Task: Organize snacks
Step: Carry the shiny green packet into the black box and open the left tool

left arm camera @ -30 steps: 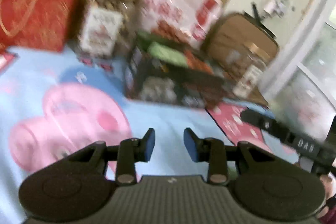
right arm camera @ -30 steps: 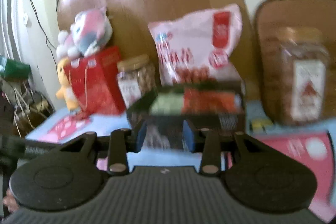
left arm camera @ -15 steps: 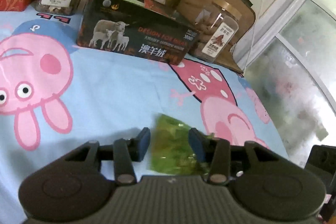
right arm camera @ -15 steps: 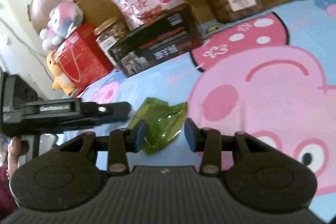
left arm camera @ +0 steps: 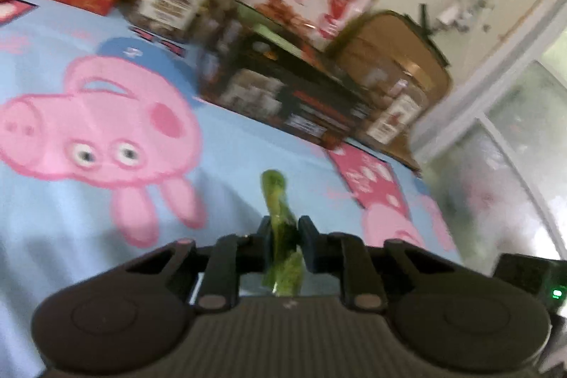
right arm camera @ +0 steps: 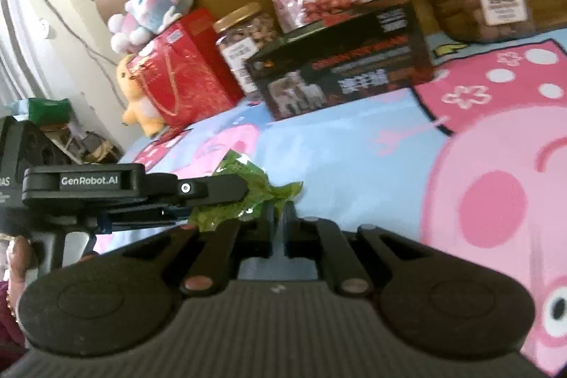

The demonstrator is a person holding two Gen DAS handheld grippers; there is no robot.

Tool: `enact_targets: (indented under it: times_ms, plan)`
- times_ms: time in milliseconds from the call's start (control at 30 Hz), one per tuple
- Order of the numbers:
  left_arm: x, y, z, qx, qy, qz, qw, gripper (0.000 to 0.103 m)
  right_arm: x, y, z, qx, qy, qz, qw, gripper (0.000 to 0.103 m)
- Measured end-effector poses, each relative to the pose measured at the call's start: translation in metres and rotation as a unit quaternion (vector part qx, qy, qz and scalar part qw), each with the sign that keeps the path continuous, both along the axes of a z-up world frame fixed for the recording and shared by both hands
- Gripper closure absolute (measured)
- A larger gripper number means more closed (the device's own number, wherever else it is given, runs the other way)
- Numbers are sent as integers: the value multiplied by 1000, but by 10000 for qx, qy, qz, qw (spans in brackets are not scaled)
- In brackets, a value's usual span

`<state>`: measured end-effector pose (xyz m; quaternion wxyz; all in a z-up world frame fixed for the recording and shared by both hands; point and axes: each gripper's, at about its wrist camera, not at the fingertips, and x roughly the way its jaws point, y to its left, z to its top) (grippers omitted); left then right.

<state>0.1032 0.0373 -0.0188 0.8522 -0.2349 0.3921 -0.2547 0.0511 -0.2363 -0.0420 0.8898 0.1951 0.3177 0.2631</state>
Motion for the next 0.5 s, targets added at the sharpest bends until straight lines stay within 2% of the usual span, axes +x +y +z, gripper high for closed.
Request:
enact_targets:
  times_ms: [33,100,133,167,233,300,333,400,433,467,500]
  plan:
    - [2,6,-2,-171,79,-5,9998,87,0,0,0,52,-37,21,10000,91]
    - [6,17,-6,-575,229,-26,9981,87,2,-1,0,164,-13,56,9998,81]
    - [7,21,-5,-668,208,-10,9975,87,1,-1,1,220,1,65,9997,58]
    - [7,25,-4,-783,161,-15,9968,87,0,-2,1,294,-29,93,9995,44]
    - [8,32,-1,-1180,136,-111,9929,87,0,0,3,418,-63,290,9987,43]
    - [8,38,3,-1644,114,-236,9861,87,3,0,2,764,32,480,9959,42]
    - [8,38,6,-1750,72,-280,9841,87,5,-1,1,991,124,523,9936,40]
    - [7,34,12,-1775,-19,-377,9834,87,12,-4,-4,1556,331,652,9851,40]
    - [8,30,14,-1684,-43,-369,9850,87,15,-5,-5,1849,396,750,9791,44]
    - [6,28,16,-1580,-94,-321,9869,84,18,-7,-5,2107,435,869,9727,60]
    - [9,25,19,-1433,-133,-302,9891,83,18,-7,-3,2156,417,843,9719,61]
